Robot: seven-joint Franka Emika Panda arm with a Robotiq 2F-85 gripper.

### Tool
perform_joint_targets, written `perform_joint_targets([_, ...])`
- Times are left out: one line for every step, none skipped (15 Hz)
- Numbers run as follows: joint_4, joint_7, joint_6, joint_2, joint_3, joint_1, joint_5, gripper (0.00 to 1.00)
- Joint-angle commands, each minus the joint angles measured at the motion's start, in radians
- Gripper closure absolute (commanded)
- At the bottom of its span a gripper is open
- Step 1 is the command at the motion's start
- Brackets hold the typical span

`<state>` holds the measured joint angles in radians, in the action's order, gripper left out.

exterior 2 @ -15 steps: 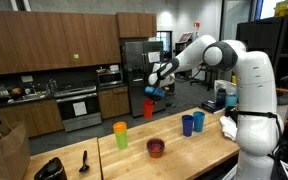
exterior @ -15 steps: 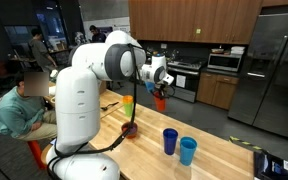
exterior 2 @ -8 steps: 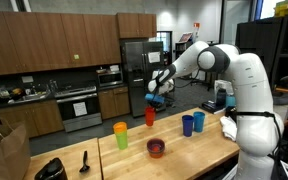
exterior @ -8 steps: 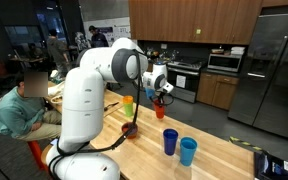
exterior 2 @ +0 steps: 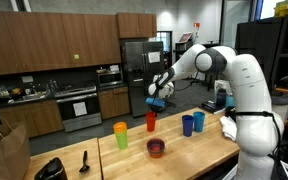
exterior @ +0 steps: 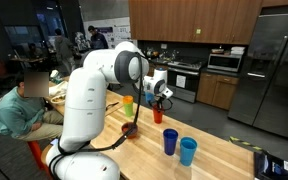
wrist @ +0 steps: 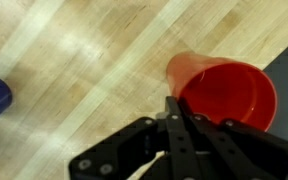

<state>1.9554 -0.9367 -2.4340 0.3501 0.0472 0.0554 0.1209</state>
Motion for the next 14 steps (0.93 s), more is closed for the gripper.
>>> perform_joint_targets([-0.002,-0.014,0.016,0.001,0.006,0.003,0.020,0.71])
perform_joint_targets([-0.001,-0.015,0.019,0.000,0.005,0.004,0.021,0.68])
perform_joint_targets([0.000,-0.016,0.022,-0.002,0.007,0.006,0.015,0.61])
perform_joint_targets([0.000,-0.016,0.020,-0.001,0.006,0.007,0.013,0.56])
perform_joint_targets([-0.001,-0.015,0.020,-0.002,0.005,0.008,0.015,0.49])
perform_joint_targets([-0.003,-0.014,0.022,-0.005,0.004,0.010,0.013,0.42])
perform_joint_targets([-0.007,-0.014,0.024,-0.007,0.004,0.013,0.009,0.36])
perform_joint_targets([-0.008,-0.012,0.023,-0.012,0.001,0.017,0.008,0.30])
perform_joint_targets([-0.013,-0.007,0.024,-0.014,-0.003,0.020,0.010,0.22])
perform_joint_targets([-0.018,0.006,0.023,-0.016,-0.012,0.020,0.021,0.16])
perform_joint_targets([-0.024,0.017,0.022,-0.022,-0.019,0.024,0.022,0.08])
perform_joint_targets([-0.030,0.023,0.020,-0.026,-0.027,0.028,0.026,0.02])
perform_joint_targets([-0.033,0.030,0.014,-0.037,-0.036,0.033,0.028,0.01])
perform_joint_targets([-0.040,0.035,0.011,-0.047,-0.044,0.039,0.027,0.00])
